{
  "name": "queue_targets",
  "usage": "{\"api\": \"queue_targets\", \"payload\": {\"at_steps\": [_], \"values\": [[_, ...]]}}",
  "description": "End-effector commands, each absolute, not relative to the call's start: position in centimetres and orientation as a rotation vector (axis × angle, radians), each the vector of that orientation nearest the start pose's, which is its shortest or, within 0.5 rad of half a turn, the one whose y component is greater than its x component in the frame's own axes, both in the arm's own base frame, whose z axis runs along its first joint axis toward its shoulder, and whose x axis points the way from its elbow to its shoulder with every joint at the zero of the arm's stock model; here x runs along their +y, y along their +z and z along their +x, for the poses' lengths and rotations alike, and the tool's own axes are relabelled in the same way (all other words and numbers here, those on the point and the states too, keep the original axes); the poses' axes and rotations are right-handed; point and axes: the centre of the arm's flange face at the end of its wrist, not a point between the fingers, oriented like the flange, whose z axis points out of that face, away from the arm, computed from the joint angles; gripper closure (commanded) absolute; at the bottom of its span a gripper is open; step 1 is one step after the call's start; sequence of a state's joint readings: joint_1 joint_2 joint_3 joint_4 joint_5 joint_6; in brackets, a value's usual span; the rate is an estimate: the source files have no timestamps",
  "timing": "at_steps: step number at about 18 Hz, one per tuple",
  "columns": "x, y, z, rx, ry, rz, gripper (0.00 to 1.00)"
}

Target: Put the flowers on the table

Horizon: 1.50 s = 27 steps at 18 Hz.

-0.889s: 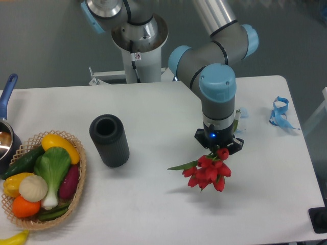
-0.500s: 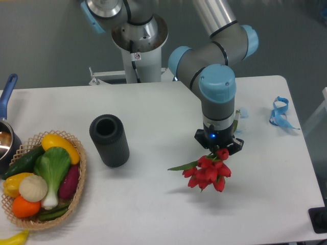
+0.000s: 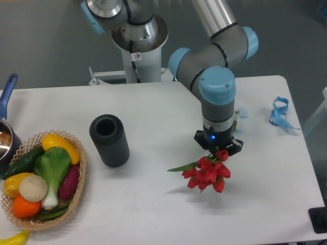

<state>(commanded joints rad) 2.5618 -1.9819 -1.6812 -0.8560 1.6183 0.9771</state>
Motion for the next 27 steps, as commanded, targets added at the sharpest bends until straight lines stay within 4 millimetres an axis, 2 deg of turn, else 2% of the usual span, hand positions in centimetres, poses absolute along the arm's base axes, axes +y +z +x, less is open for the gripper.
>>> {"api": "queue_targets", "payload": {"at_steps": [3, 7, 9, 14, 16, 18, 27], "values": [[45.6, 26.5, -45.1, -0.013, 0.272, -3.081, 0.84], [45.8, 25.8, -45.1, -0.007, 0.258, -3.087, 0.81], [45.9, 25.7, -45.0, -0.005, 0.254, -3.089, 0.77], [45.8, 25.4, -44.8, -0.004, 0.245, -3.092, 0.57], [45.8, 25.4, -44.8, -0.006, 0.242, -3.089, 0.41], [45.8, 25.3, -44.7, -0.006, 0.236, -3.087, 0.0], [45.5, 25.8, -44.3, 0.001, 0.248, -3.084, 0.0]]}}
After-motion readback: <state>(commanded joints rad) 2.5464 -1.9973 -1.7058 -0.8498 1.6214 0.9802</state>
